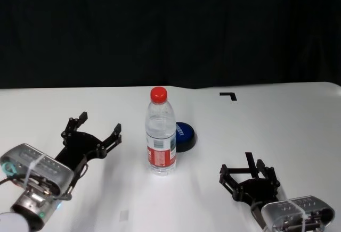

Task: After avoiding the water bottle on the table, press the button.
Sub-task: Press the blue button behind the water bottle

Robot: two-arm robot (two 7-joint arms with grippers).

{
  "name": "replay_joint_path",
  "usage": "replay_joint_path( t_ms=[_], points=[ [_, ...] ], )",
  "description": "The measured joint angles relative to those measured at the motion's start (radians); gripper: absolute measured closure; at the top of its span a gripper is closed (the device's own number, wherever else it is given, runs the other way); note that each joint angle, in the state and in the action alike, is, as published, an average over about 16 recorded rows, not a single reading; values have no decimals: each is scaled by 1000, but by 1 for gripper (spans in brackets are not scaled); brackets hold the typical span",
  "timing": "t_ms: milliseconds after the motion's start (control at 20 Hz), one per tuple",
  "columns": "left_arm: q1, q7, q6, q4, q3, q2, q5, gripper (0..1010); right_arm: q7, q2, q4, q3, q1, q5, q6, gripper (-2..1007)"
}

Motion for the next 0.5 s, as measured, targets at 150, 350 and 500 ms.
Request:
replay_joint_path(
  t_ms=[150, 350, 500],
  points=[
    [-15, -4, -5, 18, 6, 1, -4, 1, 0, 0, 0, 0, 0, 0, 0, 2],
    [-36, -8, -13, 43, 13, 2, -8, 1, 0, 0, 0, 0, 0, 0, 0, 2],
    [-52, -11, -19, 63, 19, 2, -10, 1, 0, 0, 0, 0, 0, 0, 0, 2]
  ],
)
